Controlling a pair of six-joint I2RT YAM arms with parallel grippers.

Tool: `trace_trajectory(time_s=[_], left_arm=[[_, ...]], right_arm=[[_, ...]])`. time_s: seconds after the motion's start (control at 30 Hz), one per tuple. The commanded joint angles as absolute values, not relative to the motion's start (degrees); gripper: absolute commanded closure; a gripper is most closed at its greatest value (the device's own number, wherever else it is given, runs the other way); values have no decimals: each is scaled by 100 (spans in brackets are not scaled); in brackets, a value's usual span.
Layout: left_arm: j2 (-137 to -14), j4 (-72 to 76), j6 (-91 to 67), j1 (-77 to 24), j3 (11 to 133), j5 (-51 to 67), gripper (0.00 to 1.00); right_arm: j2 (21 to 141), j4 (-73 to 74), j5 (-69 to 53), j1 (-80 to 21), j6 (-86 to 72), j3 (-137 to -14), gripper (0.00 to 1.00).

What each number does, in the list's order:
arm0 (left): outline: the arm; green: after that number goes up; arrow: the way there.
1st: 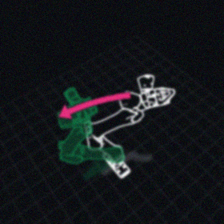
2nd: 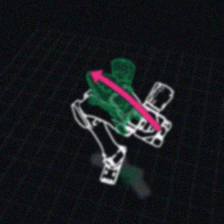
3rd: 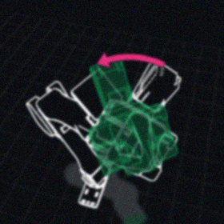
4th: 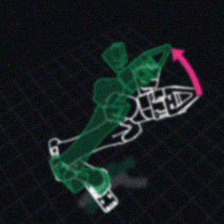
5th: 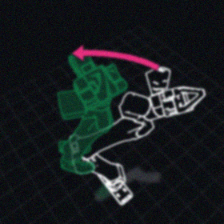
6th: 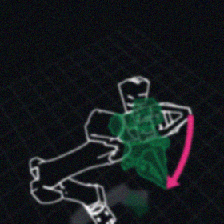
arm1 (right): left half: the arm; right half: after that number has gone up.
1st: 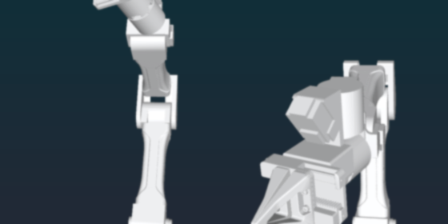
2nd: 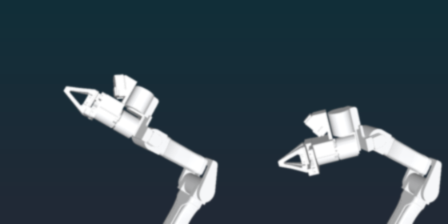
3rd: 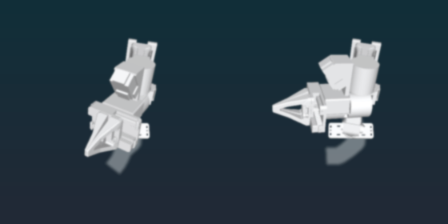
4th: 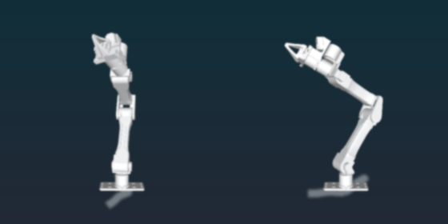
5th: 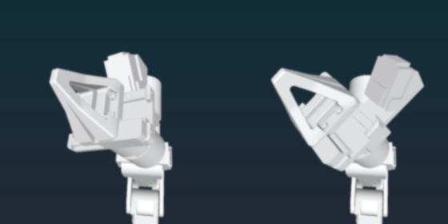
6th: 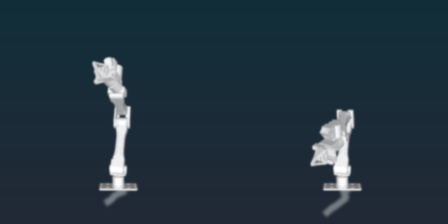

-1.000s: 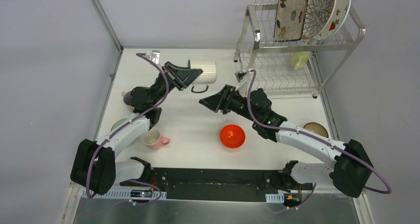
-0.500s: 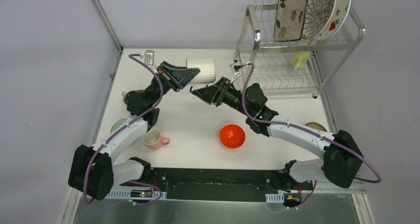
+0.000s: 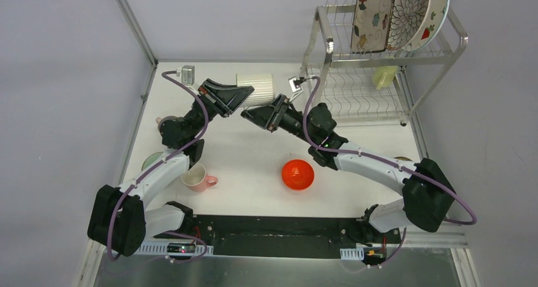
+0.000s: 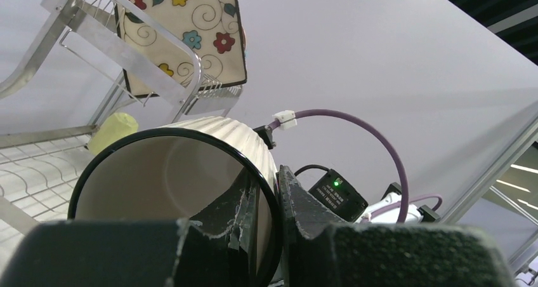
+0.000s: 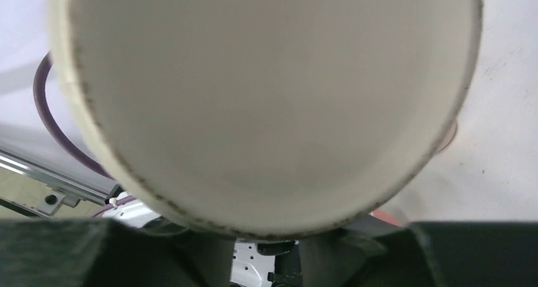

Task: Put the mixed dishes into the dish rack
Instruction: Pick up the cup at the center of the board, then turn the cup upside down in the dish rack.

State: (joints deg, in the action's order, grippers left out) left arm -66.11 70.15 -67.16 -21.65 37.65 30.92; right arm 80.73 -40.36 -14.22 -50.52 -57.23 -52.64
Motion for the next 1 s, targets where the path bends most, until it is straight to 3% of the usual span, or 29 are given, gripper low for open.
trace_trajectory(time_s=[0.0,0.17,0.23,0.3,0.4,0.57,0.8,0.9,0.97], left_arm=[[-6493,7792,-6881,-2197,3784,2993,100],[-6463,7808,-6893,-2197,3691,2918,100],[-6444,7820,-6891,-2197,3662,2890,100],[-6428,7872,-6892,-2197,3652,2883,100],[-6427,7934,-6893,-2197,3665,2877,100],[-6417,8007,-6908,-2197,3595,2872,100],[-6392,8020,-6908,-2197,3552,2881,100],[-6351,8004,-6892,-2197,3506,2876,100],[-6302,7908,-6897,-2197,3441,2832,89]], right_arm=[[8112,-4880,-1428,-5082,-5950,-5446,68],[8097,-5132,-1335,-5089,-6004,-5274,86],[8091,-5146,-1345,-5083,-6003,-5265,88],[8099,-5159,-1372,-5085,-6036,-5300,83],[8117,-5164,-1352,-5080,-6184,-5341,66],[8192,-5316,-1291,-5080,-6362,-5353,64],[8391,-5804,-1355,-5084,-6569,-5318,100],[8366,-5738,-1393,-5082,-6463,-5299,100],[8314,-5712,-1331,-5080,-6386,-5228,100]])
